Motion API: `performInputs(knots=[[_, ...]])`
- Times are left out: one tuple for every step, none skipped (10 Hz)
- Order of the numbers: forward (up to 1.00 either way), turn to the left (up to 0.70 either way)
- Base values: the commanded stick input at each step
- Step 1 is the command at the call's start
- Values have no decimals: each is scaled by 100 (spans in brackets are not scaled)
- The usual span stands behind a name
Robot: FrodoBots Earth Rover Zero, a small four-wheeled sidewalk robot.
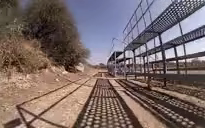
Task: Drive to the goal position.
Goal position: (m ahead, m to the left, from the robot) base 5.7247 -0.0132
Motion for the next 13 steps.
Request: performInputs(knots=[[50, 0], [50, 0], [50, 0], [50, 0], [50, 0], [50, 0], [50, 0], [50, 0], [50, 0], [50, 0], [50, 0], [50, 0], [50, 0]])
